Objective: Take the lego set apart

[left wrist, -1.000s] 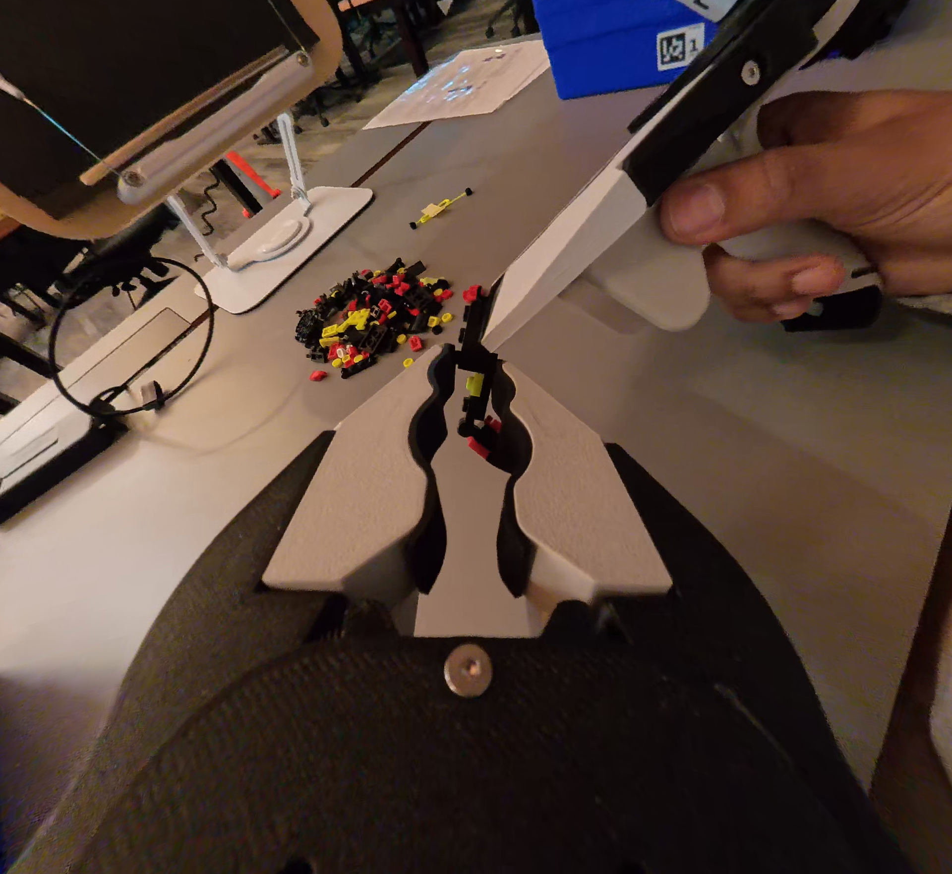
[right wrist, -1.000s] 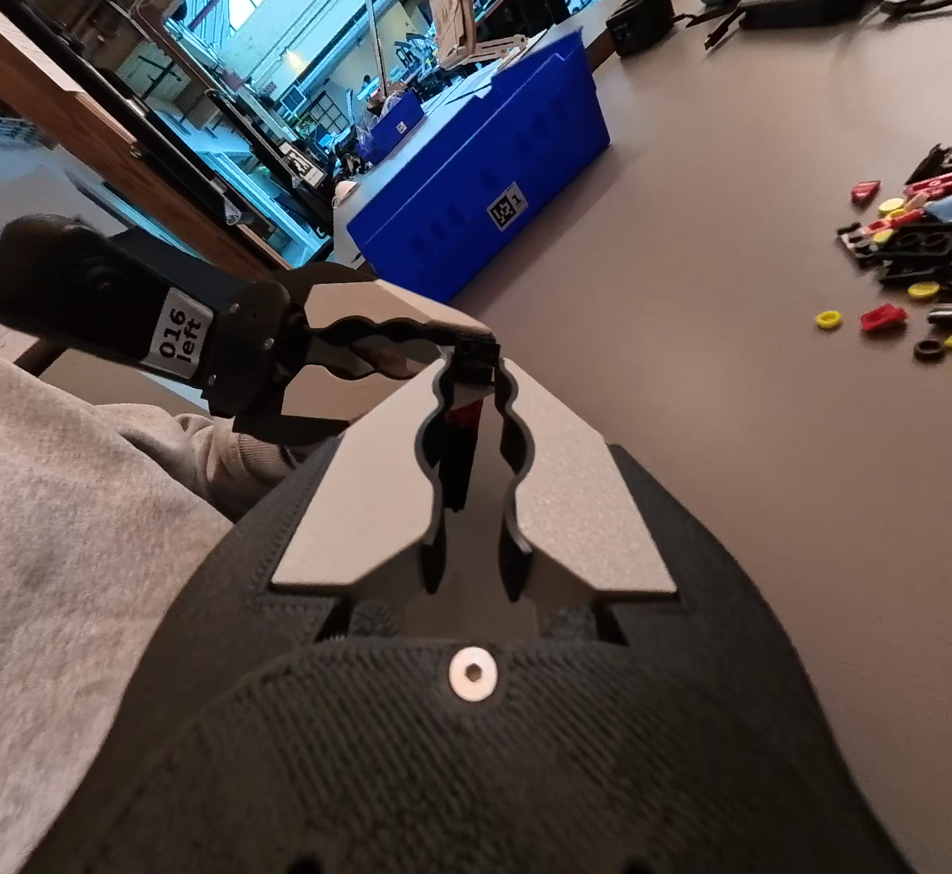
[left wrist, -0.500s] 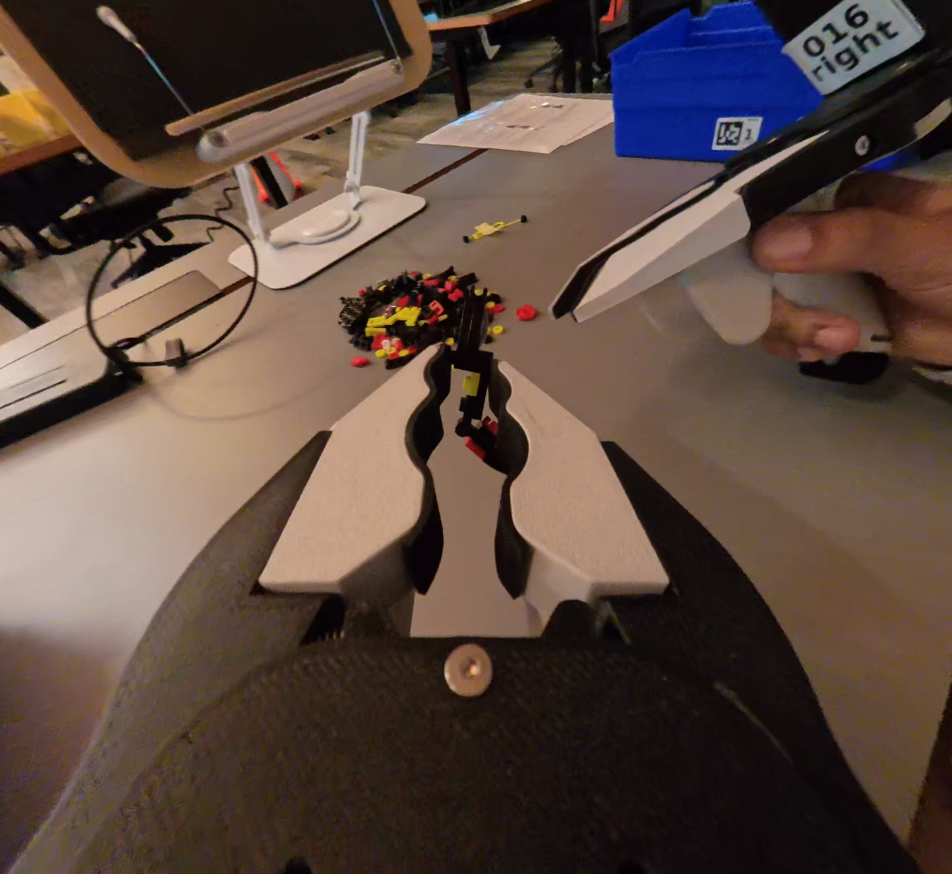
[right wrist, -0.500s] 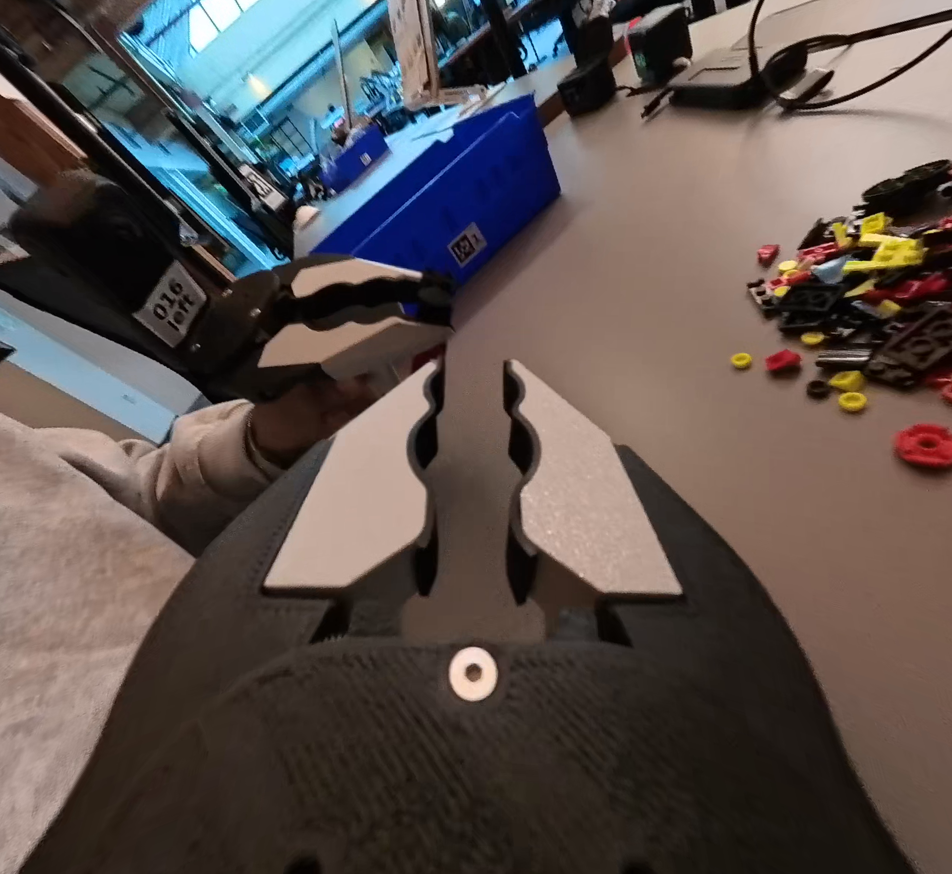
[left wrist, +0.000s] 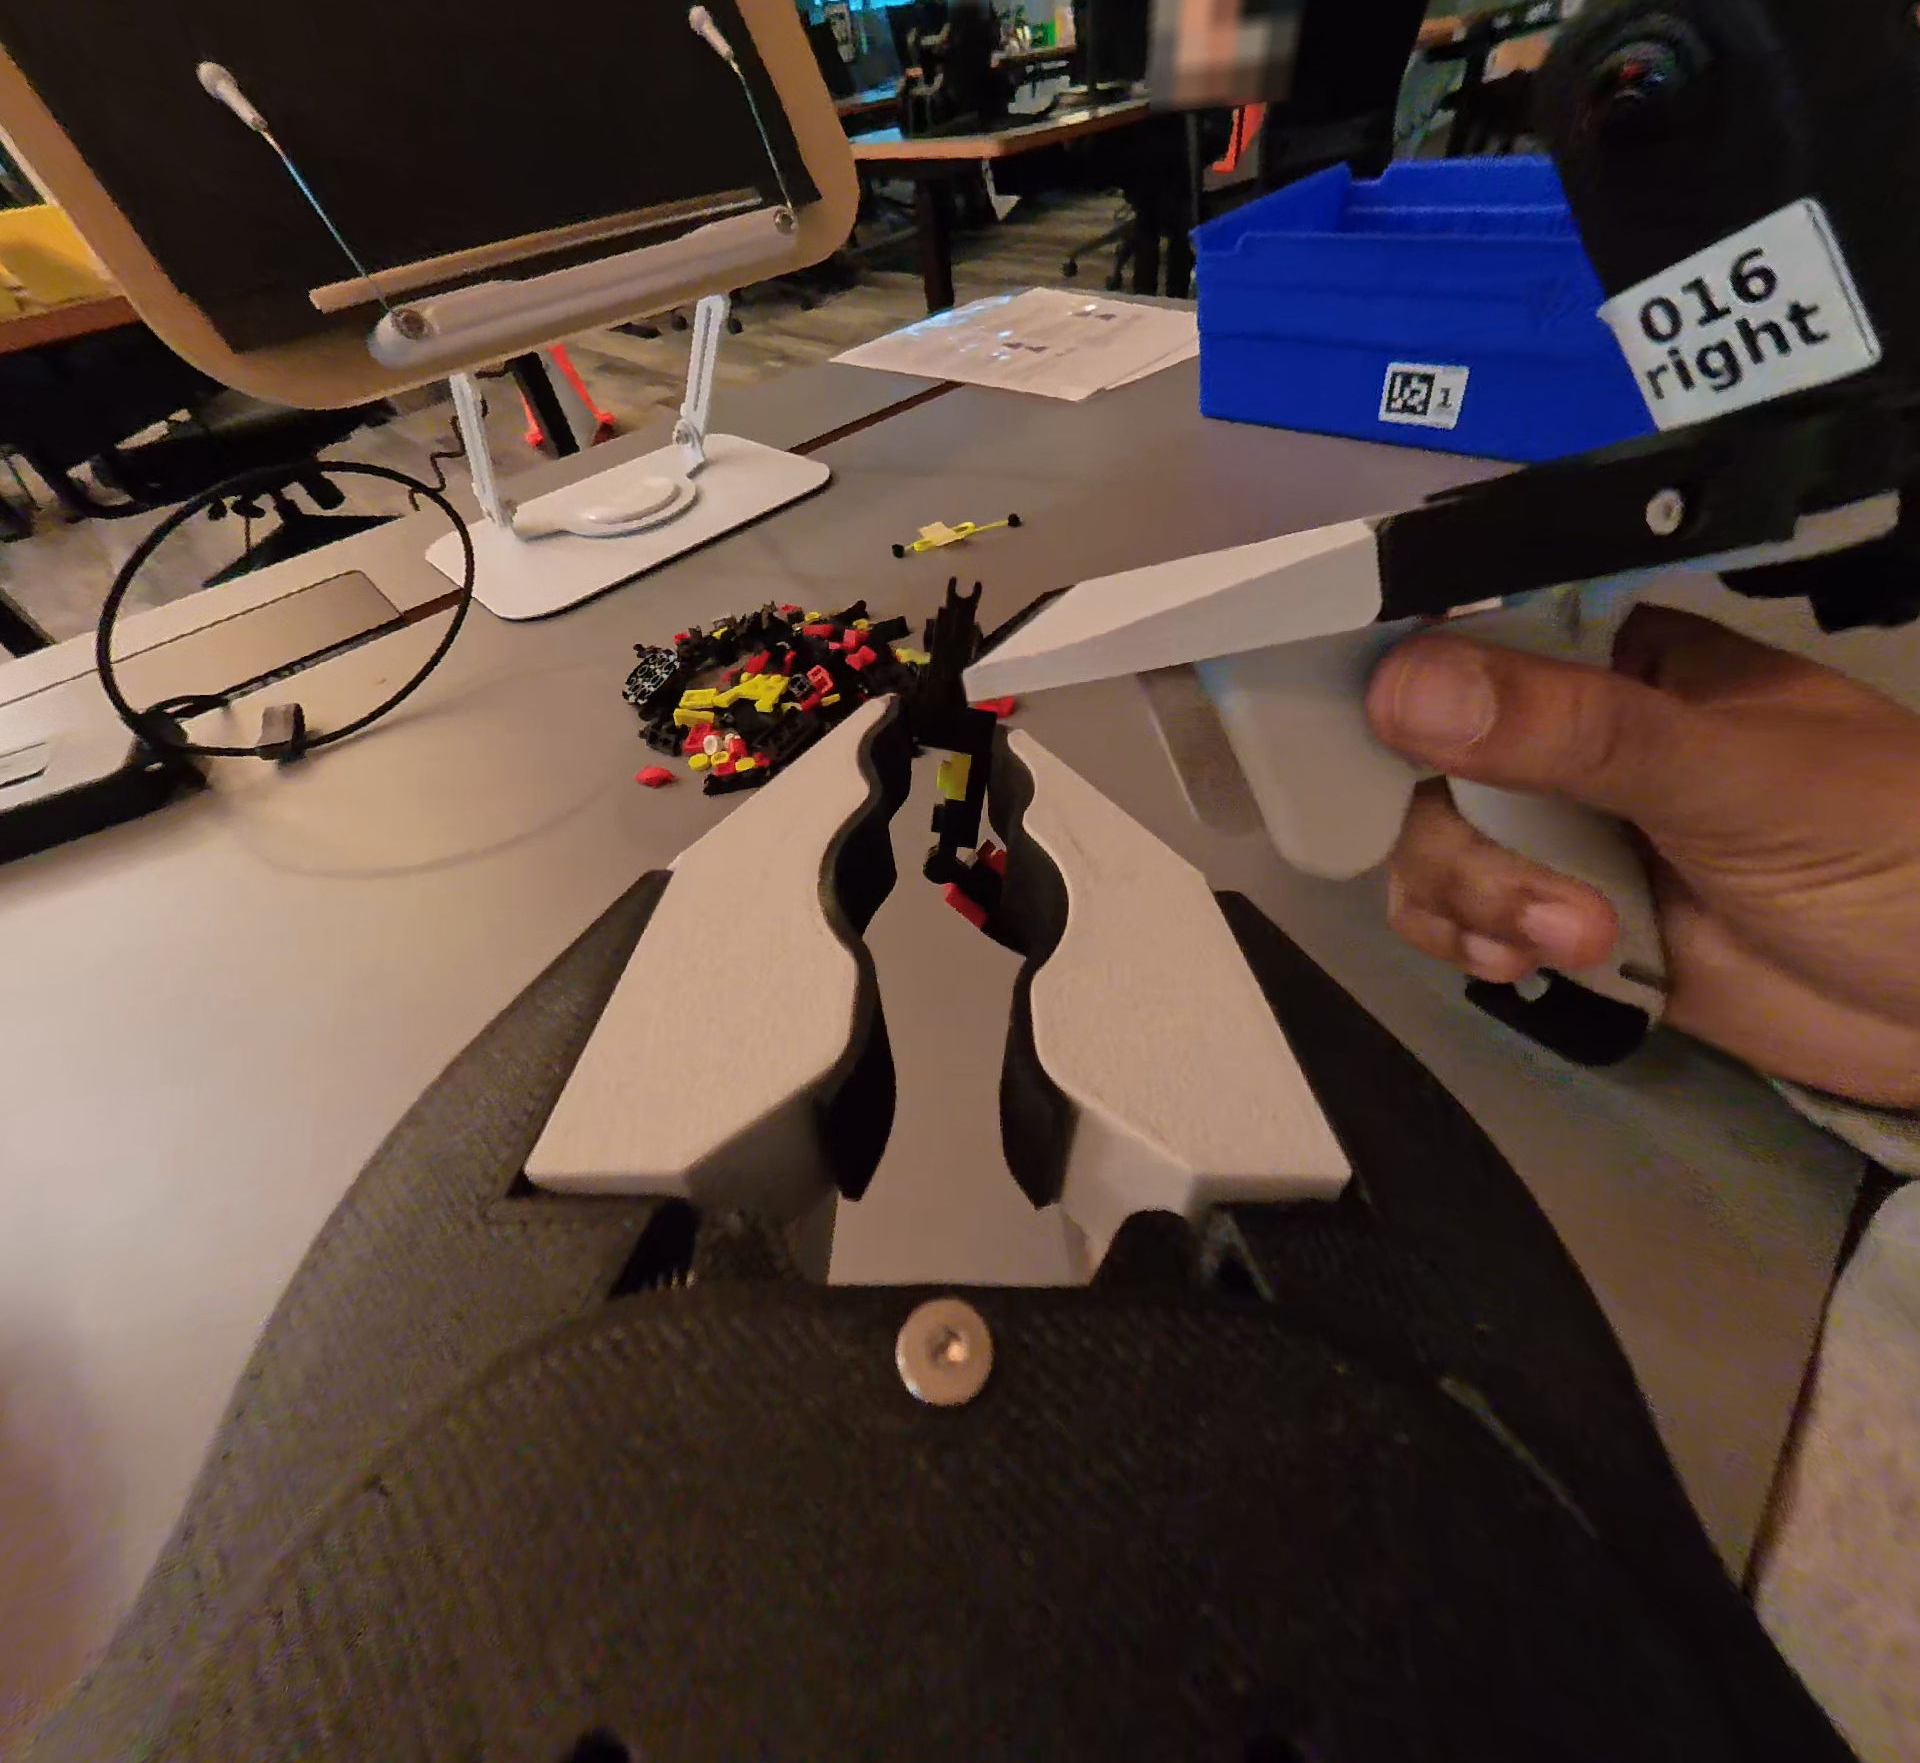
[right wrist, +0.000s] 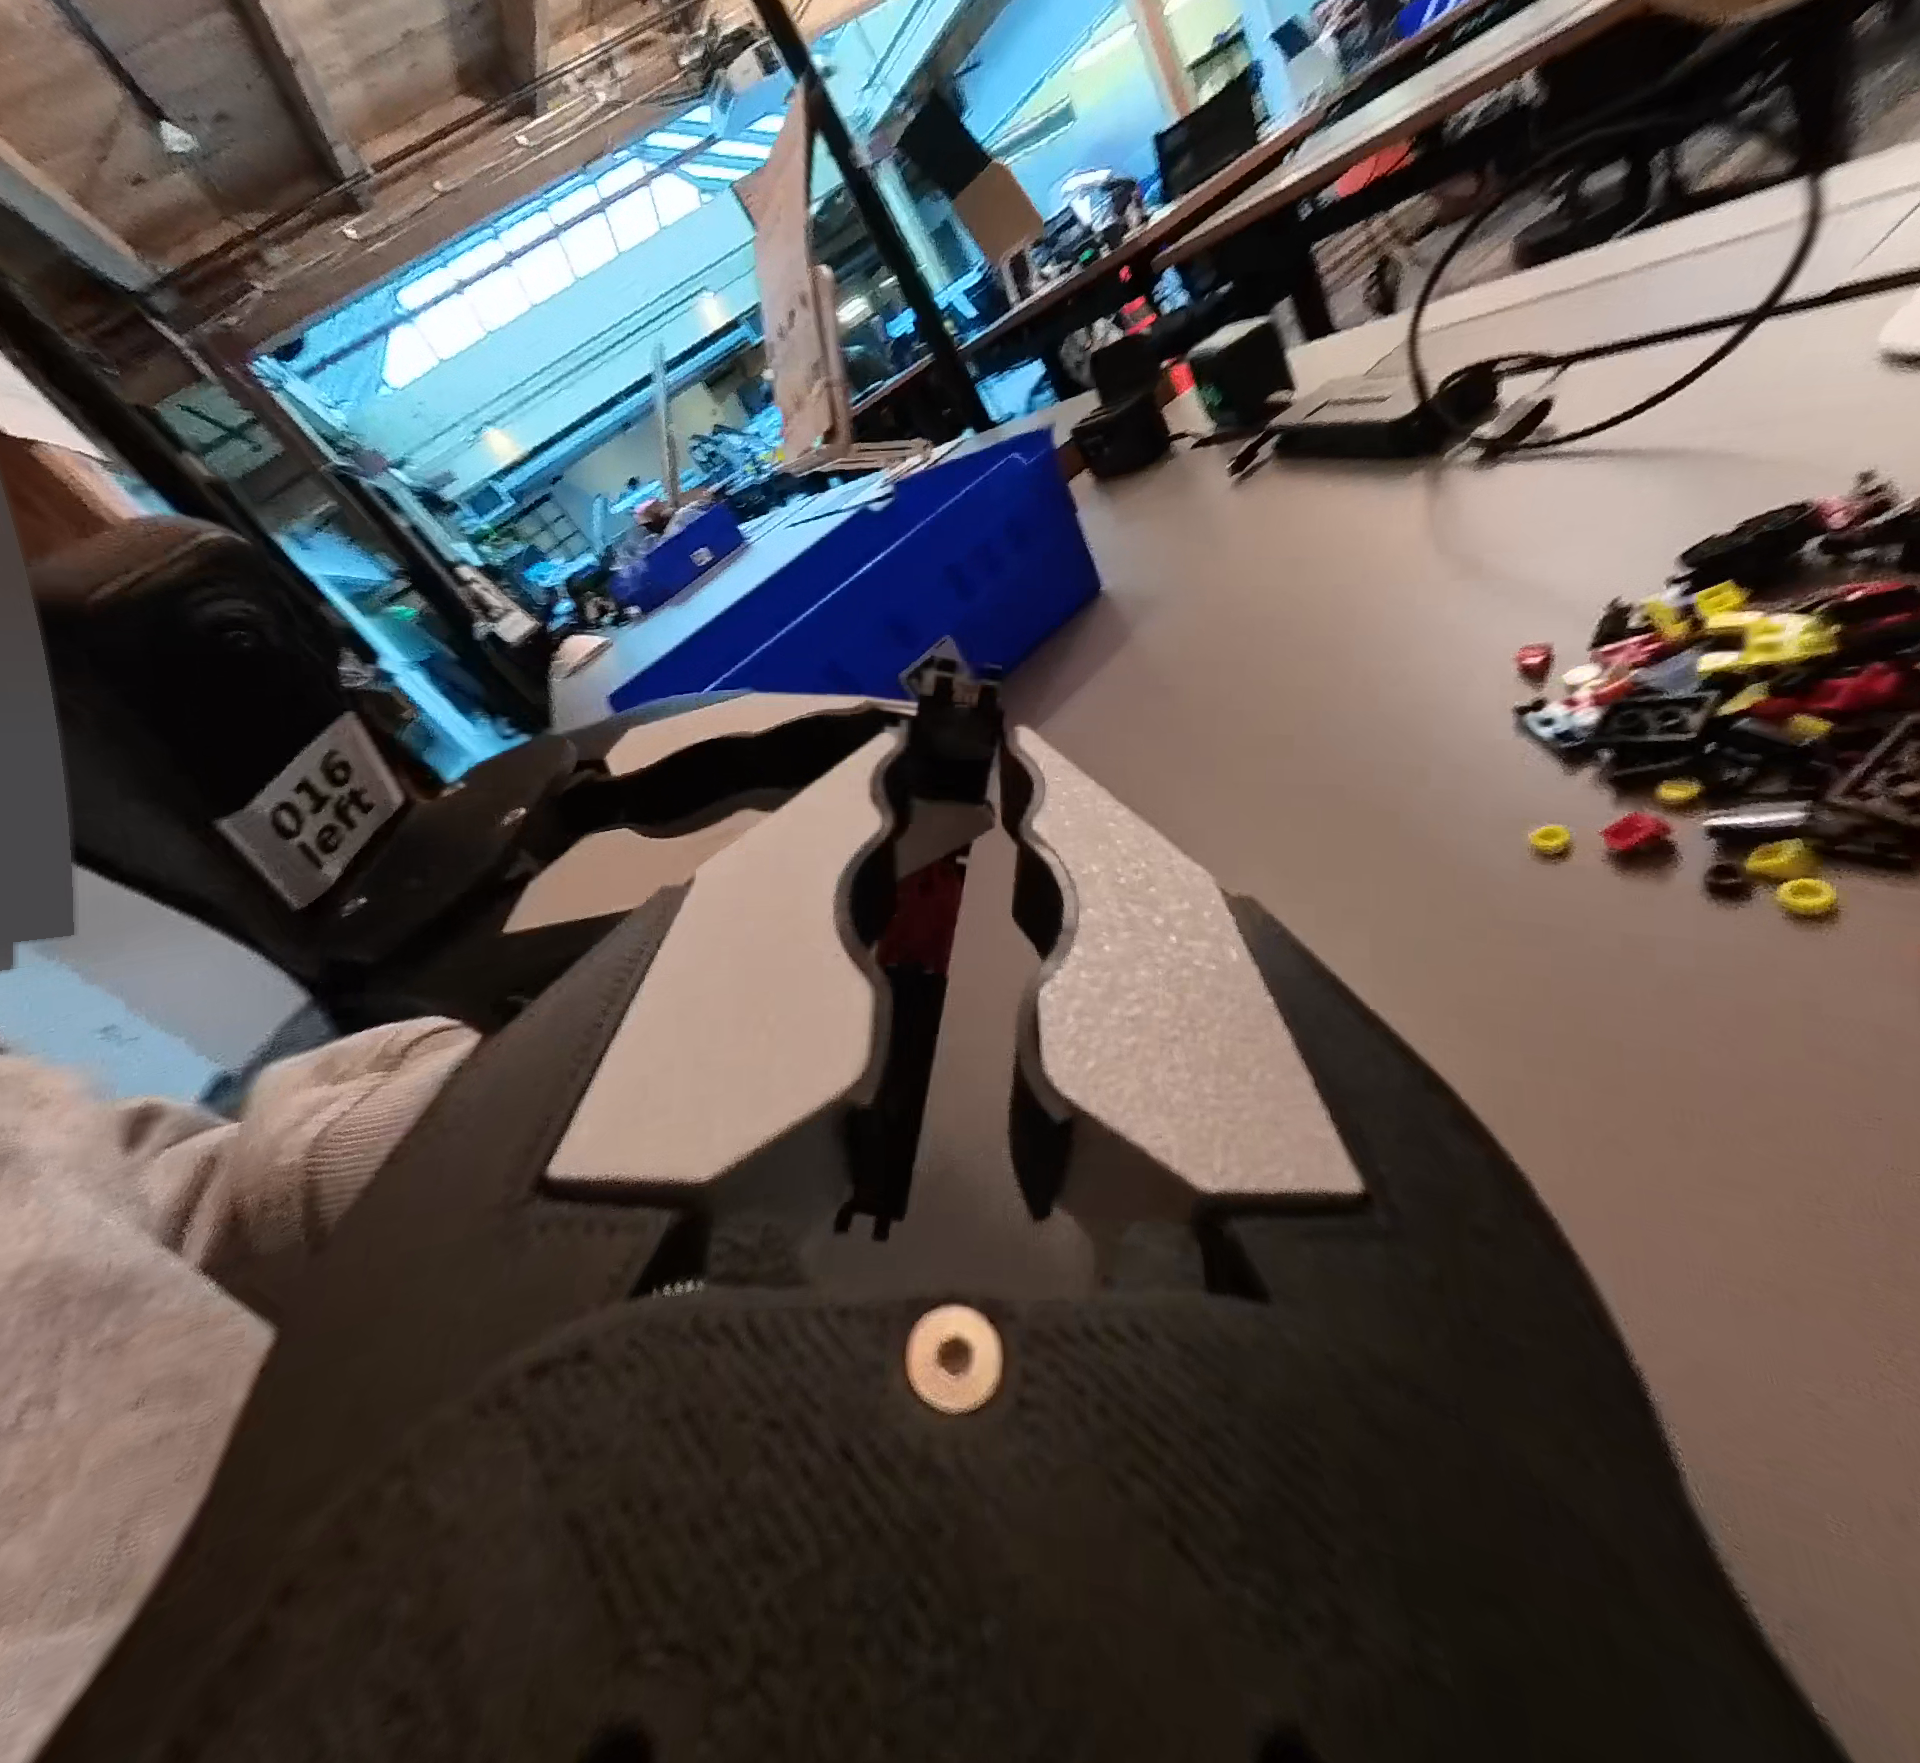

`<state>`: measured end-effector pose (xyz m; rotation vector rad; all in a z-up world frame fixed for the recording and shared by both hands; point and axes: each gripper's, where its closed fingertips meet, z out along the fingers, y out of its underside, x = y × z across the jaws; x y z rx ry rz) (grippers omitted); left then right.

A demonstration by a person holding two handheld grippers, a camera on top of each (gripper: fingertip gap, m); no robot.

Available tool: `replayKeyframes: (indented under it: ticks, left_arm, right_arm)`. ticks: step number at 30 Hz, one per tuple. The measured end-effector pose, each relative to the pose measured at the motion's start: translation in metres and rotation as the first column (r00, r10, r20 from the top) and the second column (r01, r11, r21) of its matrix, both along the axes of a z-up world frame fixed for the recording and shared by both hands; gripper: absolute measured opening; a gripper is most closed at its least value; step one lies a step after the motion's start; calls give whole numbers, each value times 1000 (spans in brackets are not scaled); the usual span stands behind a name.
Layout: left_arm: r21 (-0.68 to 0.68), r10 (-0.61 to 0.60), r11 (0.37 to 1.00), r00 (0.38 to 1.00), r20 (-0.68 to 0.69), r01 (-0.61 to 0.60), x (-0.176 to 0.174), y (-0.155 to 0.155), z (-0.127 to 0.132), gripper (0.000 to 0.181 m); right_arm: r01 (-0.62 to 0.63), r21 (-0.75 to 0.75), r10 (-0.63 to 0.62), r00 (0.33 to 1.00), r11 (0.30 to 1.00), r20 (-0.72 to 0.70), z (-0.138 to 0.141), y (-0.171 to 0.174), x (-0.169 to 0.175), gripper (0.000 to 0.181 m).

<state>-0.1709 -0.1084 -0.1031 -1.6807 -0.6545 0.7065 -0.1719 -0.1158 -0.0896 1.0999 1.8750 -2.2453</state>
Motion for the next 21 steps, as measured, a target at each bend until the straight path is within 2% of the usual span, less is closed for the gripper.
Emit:
replayKeyframes:
  ticks: [4,8,18,21]
  left_arm:
    - [32,8,999,1000,-6,-8,0,-3,4,14]
    - [57,11,998,1000,-24,-10,0,-4,6,13]
    - [105,7,995,999,-35,-3,-3,-1,0,16]
    - [95,19,995,1000,-12,-18,-6,-4,-3,14]
  right_arm:
    - [64,64,-58,993,996,-99,4,-3,0,13]
    - [83,50,-76,989,995,-128,7,-5,1,13]
    - [142,124,-132,987,982,-88,4,-10,-2,13]
    - [108,153,-98,993,982,-68,0,-16,2,13]
